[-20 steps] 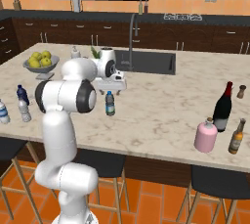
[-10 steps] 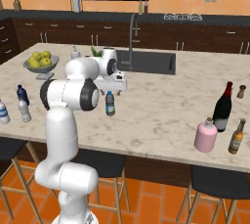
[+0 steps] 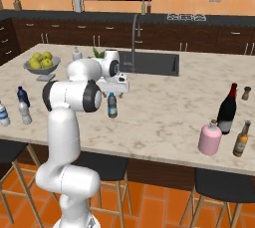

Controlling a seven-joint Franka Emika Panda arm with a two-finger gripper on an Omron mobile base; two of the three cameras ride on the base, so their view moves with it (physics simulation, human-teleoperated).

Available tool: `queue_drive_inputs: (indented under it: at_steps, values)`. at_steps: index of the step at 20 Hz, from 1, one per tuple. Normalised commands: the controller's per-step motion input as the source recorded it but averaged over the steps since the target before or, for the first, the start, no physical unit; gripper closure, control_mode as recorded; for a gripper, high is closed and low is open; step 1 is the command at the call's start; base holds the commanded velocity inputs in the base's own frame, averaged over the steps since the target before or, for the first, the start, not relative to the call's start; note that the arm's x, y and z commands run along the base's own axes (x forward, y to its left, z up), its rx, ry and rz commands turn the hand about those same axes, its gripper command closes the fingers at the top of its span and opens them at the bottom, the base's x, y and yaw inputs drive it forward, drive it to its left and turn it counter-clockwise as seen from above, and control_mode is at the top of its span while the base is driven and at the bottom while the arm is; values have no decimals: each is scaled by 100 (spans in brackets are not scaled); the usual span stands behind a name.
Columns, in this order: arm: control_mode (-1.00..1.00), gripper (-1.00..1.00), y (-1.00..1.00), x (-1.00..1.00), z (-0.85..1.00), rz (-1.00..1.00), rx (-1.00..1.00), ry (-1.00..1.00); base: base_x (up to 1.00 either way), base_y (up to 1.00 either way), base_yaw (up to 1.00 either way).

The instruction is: Move the plastic bottles in the middle to the plastics group, and the glass bottles in the middle to the glass group.

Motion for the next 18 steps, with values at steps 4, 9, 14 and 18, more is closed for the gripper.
queue_drive_inputs:
  at_steps: [4,9,14,18]
  values:
    - [-100,-100,4,0,0,0,0,0,0,0,0]
    - [-100,-100,0,-2,-3,0,0,0,0,0,0]
    - [-100,-100,0,-10,-10,0,0,0,0,0,0]
    - [-100,100,0,-10,-9,0,0,0,0,0,0]
